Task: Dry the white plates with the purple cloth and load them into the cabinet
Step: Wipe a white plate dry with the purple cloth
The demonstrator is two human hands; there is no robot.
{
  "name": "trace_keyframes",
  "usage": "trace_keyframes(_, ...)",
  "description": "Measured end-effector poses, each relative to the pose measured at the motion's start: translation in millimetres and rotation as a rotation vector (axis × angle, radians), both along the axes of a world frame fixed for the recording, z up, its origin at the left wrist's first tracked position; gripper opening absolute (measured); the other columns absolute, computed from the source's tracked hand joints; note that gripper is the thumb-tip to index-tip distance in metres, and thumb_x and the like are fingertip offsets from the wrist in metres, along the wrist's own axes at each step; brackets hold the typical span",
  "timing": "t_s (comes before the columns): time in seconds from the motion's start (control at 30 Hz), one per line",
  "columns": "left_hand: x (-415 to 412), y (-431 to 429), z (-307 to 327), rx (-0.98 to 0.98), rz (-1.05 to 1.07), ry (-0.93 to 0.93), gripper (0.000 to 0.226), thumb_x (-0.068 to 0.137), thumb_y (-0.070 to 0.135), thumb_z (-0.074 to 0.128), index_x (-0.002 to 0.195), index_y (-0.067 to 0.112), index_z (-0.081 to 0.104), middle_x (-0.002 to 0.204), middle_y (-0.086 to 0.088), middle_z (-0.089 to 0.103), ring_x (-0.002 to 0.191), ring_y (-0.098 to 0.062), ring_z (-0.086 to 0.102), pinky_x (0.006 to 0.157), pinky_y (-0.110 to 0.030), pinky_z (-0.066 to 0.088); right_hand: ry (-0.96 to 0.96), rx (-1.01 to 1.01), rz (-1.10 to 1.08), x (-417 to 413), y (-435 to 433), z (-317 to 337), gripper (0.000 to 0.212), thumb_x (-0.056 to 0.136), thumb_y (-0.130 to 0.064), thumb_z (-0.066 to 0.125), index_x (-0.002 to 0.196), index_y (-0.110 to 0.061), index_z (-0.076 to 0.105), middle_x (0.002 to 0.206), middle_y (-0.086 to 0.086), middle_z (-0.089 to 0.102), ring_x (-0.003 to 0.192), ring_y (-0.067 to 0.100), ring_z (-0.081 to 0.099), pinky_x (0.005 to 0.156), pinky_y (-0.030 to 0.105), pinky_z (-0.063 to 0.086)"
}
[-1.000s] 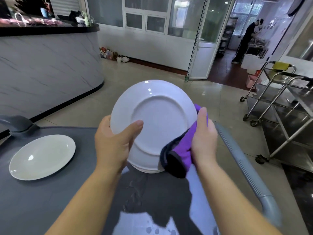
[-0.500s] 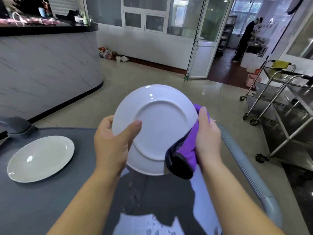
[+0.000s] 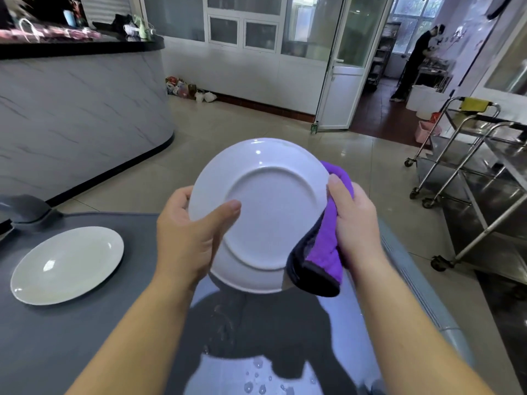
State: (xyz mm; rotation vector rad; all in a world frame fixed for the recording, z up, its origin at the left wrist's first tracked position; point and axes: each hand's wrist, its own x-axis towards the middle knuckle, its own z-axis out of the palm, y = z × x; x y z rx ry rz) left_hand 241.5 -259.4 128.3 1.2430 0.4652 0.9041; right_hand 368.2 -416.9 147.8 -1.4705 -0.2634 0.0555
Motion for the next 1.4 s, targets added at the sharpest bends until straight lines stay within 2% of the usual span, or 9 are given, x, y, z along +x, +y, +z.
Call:
trace_keyframes(0.17, 8.2, -42.1, -14.7, -0.078, 0.112, -0.069, 0.044, 0.061, 0.026, 0.08, 0.098, 0.029, 0.058, 0.098, 0.008, 0.07, 0.09, -0.008, 0.067, 0.078, -0.028, 0.051, 0.316, 0.198, -0.134, -47.5, 27.4, -52.5, 0.034, 0.093, -0.046, 0.052, 0.119, -0.025, 0.06, 0.109, -0.004, 0.07, 0.101, 0.016, 0.066, 0.095, 0.043, 0.051)
trace_keyframes(0.33, 2.6, -30.7, -19.7, -0.138, -0.114, -0.083, 0.049, 0.048, 0.021, 0.087, 0.095, 0.021, 0.074, 0.103, -0.006, 0.074, 0.101, -0.028, 0.068, 0.09, -0.043, 0.053, 0.231, 0.153, -0.036, -22.6, 13.2, -29.1, 0.024, 0.096, -0.037, 0.055, 0.1, -0.015, 0.066, 0.098, 0.003, 0.071, 0.091, 0.02, 0.066, 0.088, 0.04, 0.051)
trace_keyframes(0.53, 0.7, -29.1, -21.1, -0.098, -0.152, -0.061, 0.049, 0.044, 0.022, 0.086, 0.092, 0.027, 0.076, 0.1, -0.006, 0.075, 0.096, -0.027, 0.07, 0.089, -0.045, 0.053, 0.341, 0.334, 0.039, -27.4, 18.7, -26.2, 0.024, 0.094, -0.033, 0.059, 0.11, -0.015, 0.065, 0.104, 0.011, 0.073, 0.097, 0.029, 0.07, 0.09, 0.048, 0.054)
trace_keyframes(0.67, -6.3, -13.1, -13.4, -0.134, -0.202, -0.045, 0.065, 0.042, 0.024, 0.085, 0.103, 0.019, 0.063, 0.1, -0.006, 0.074, 0.088, -0.024, 0.072, 0.064, -0.035, 0.057, 0.287, 0.303, 0.025, -21.8, 12.0, -22.0, 0.021, 0.093, -0.028, 0.063, 0.109, -0.014, 0.067, 0.1, 0.009, 0.073, 0.089, 0.026, 0.069, 0.085, 0.043, 0.057)
trace_keyframes(0.8, -9.2, 14.1, 2.3, -0.176, -0.188, -0.046, 0.052, 0.05, 0.008, 0.083, 0.09, 0.018, 0.053, 0.069, -0.001, 0.071, 0.058, -0.017, 0.067, 0.045, -0.028, 0.052, 0.005, 0.152, 0.151, -7.1, -2.3, -5.2, 0.02, 0.094, -0.019, 0.06, 0.111, -0.012, 0.066, 0.09, 0.0, 0.072, 0.077, 0.012, 0.066, 0.065, 0.024, 0.054)
trace_keyframes(0.93, -6.1, 8.2, 4.9, -0.131, -0.093, -0.109, 0.052, 0.053, 0.006, 0.085, 0.091, 0.017, 0.052, 0.067, 0.001, 0.069, 0.061, -0.016, 0.065, 0.061, -0.034, 0.057, -0.039, 0.097, 0.03, -8.7, 3.7, -8.3, 0.018, 0.092, -0.029, 0.063, 0.106, -0.019, 0.067, 0.089, -0.005, 0.07, 0.077, 0.008, 0.063, 0.072, 0.027, 0.051)
trace_keyframes(1.13, -5.5, -18.8, -17.6, -0.22, -0.078, -0.181, 0.044, 0.062, 0.009, 0.079, 0.094, 0.017, 0.05, 0.074, 0.005, 0.071, 0.071, -0.014, 0.067, 0.067, -0.032, 0.058, 0.313, 0.301, -0.181, -37.7, 16.7, -49.6, 0.02, 0.092, -0.043, 0.059, 0.102, -0.026, 0.064, 0.099, 0.001, 0.073, 0.093, 0.022, 0.07, 0.087, 0.045, 0.056)
trace_keyframes(1.3, -13.7, -7.3, -20.1, -0.167, -0.229, -0.074, 0.052, 0.063, 0.037, 0.081, 0.109, 0.019, 0.063, 0.103, -0.005, 0.074, 0.093, -0.024, 0.071, 0.073, -0.036, 0.057, 0.197, 0.161, -0.137, -26.0, 5.5, -34.0, 0.026, 0.096, -0.043, 0.052, 0.094, -0.019, 0.064, 0.082, -0.007, 0.069, 0.073, 0.009, 0.065, 0.063, 0.025, 0.051)
trace_keyframes(1.4, -14.6, -7.4, -16.2, -0.128, -0.142, -0.067, 0.039, 0.063, 0.044, 0.074, 0.098, 0.026, 0.071, 0.102, -0.002, 0.074, 0.095, -0.024, 0.07, 0.082, -0.043, 0.054, 0.105, 0.104, -0.15, -27.0, 7.4, -32.3, 0.021, 0.099, -0.034, 0.048, 0.095, -0.016, 0.059, 0.076, -0.009, 0.06, 0.071, 0.011, 0.058, 0.065, 0.027, 0.045)
